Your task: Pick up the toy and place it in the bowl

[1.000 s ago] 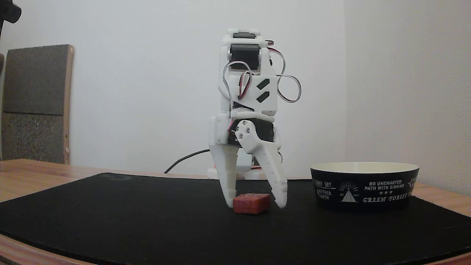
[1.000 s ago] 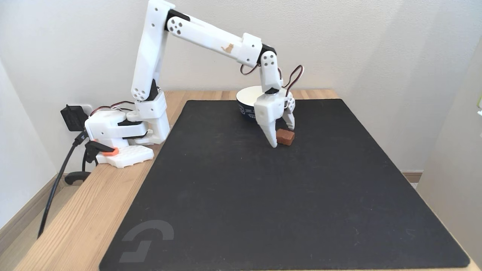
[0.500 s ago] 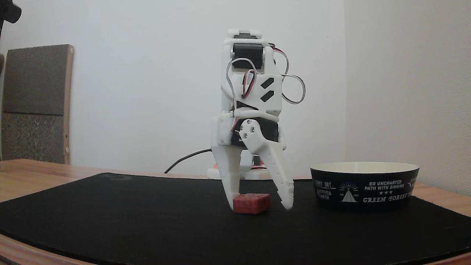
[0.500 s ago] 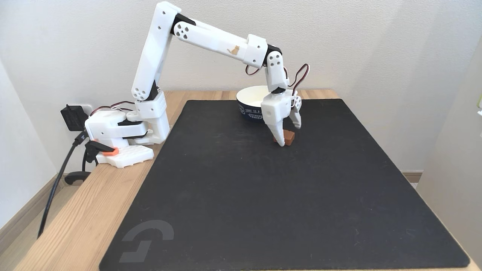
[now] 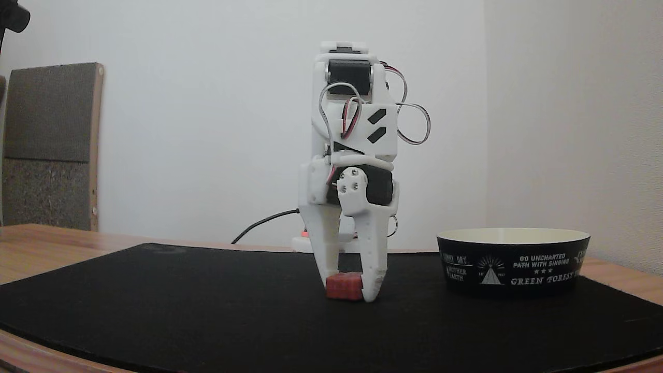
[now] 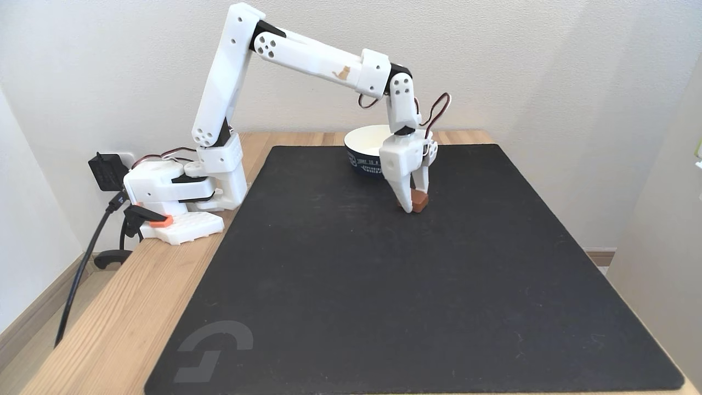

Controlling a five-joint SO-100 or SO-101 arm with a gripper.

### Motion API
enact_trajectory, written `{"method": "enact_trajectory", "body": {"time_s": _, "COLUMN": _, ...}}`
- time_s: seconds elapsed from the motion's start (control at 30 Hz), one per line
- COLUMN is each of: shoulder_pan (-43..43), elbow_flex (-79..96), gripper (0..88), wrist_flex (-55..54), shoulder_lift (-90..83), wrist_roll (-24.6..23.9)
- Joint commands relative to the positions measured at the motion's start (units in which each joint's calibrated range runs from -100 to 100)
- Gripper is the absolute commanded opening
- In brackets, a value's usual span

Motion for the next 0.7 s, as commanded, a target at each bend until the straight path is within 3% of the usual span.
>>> {"method": "enact_trajectory", "body": {"time_s": 0.0, "shoulder_pan": 0.16, "elbow_flex": 1.38, "gripper": 2.6, "wrist_flex": 1.58, "shoulder_lift": 0.41, "wrist_roll": -0.21}}
{"method": "enact_trajectory", "body": {"time_s": 0.1, "shoulder_pan": 0.32, "elbow_flex": 0.93, "gripper": 2.6, "wrist_flex": 1.58, "shoulder_lift": 0.25, "wrist_roll": -0.42}}
{"method": "enact_trajectory", "body": {"time_s": 0.3, "shoulder_pan": -1.01, "elbow_flex": -5.29, "gripper": 2.6, "wrist_flex": 4.12, "shoulder_lift": -8.26, "wrist_roll": -5.38}}
{"method": "enact_trajectory", "body": {"time_s": 0.47, "shoulder_pan": -12.56, "elbow_flex": -5.83, "gripper": 2.6, "wrist_flex": 10.05, "shoulder_lift": -24.60, "wrist_roll": -9.81}}
{"method": "enact_trajectory", "body": {"time_s": 0.67, "shoulder_pan": -23.01, "elbow_flex": -5.38, "gripper": 2.6, "wrist_flex": 10.90, "shoulder_lift": -31.10, "wrist_roll": -13.89}}
